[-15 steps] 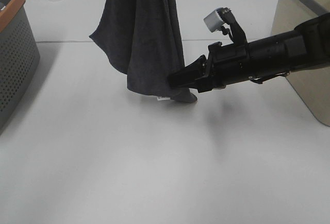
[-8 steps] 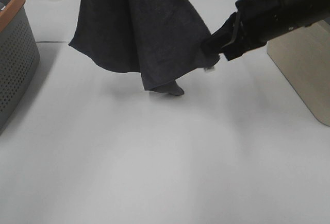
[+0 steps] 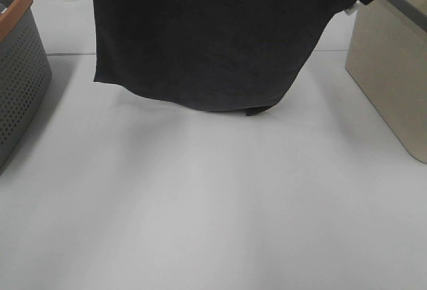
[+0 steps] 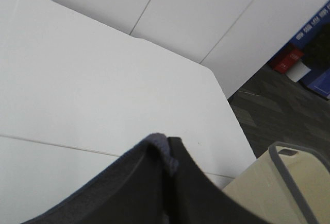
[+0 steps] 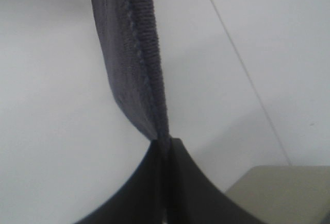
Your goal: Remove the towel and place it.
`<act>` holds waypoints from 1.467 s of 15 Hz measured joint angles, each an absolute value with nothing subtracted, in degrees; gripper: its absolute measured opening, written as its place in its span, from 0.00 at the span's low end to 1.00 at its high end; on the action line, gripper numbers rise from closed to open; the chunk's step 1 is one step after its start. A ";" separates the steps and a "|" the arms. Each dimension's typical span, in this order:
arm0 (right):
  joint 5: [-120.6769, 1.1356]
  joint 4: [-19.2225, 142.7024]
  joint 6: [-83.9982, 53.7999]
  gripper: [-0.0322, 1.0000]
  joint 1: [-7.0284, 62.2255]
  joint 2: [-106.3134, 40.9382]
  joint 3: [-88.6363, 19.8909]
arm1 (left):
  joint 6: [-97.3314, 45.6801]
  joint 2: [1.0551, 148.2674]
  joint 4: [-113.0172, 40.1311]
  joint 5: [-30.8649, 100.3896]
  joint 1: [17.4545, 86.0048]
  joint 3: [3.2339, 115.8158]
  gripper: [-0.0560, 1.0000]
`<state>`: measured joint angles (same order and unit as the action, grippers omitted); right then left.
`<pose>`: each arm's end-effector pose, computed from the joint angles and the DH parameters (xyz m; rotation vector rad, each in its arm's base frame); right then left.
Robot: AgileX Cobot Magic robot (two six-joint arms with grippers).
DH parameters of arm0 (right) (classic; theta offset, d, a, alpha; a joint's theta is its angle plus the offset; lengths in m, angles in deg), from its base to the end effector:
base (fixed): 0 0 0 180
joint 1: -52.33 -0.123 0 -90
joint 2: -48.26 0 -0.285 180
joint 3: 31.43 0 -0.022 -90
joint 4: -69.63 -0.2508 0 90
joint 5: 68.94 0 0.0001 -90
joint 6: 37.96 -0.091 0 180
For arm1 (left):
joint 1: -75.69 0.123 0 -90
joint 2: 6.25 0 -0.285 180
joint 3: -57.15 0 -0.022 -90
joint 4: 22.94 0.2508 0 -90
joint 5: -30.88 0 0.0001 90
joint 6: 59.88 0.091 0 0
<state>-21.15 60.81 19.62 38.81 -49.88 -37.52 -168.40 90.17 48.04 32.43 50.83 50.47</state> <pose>0.3383 0.0920 0.3493 -1.3531 2.0229 -0.1620 0.3363 -0.1532 0.3494 -0.2256 1.8591 -0.7429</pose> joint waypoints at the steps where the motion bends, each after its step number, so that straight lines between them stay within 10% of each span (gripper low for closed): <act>1: -22.93 62.53 20.14 0.05 38.81 -49.88 -38.38 | -168.46 90.23 46.67 32.54 50.83 50.35 0.05; 17: -40.58 68.43 20.59 0.05 38.52 -71.19 -64.28 | -165.94 119.79 48.27 12.26 65.04 82.27 0.05; 22: -38.28 68.60 16.70 0.05 38.23 -67.18 -44.91 | -151.90 118.70 46.84 5.50 64.46 64.05 0.05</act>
